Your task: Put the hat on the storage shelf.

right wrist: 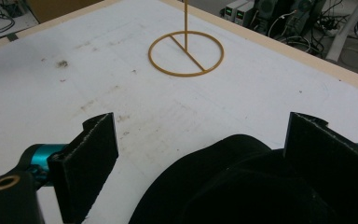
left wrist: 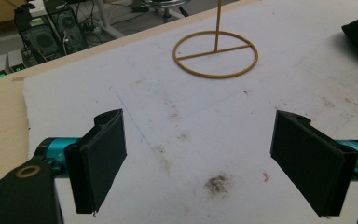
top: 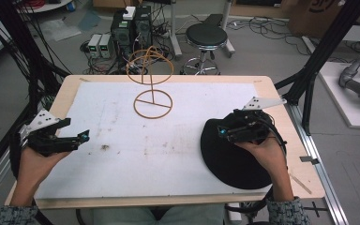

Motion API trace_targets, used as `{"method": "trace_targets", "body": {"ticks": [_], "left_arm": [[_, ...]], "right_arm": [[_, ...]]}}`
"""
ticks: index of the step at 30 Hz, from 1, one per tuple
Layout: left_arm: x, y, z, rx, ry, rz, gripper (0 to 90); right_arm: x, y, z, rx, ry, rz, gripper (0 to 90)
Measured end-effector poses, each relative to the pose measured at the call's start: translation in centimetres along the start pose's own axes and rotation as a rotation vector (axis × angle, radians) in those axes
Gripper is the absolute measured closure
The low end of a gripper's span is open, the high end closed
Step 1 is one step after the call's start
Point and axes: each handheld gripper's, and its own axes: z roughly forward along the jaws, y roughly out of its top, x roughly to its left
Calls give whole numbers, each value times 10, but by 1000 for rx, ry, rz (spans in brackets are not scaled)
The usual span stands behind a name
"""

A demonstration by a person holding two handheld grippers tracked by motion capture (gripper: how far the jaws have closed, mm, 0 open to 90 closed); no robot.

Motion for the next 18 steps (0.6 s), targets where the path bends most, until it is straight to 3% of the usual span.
{"method": "trace_targets", "body": {"ticks": [18], "left_arm": [[2, 2, 0, -2, 4, -3, 185]], "right_arm": [[2, 1, -10, -13, -8, -1, 97]]}}
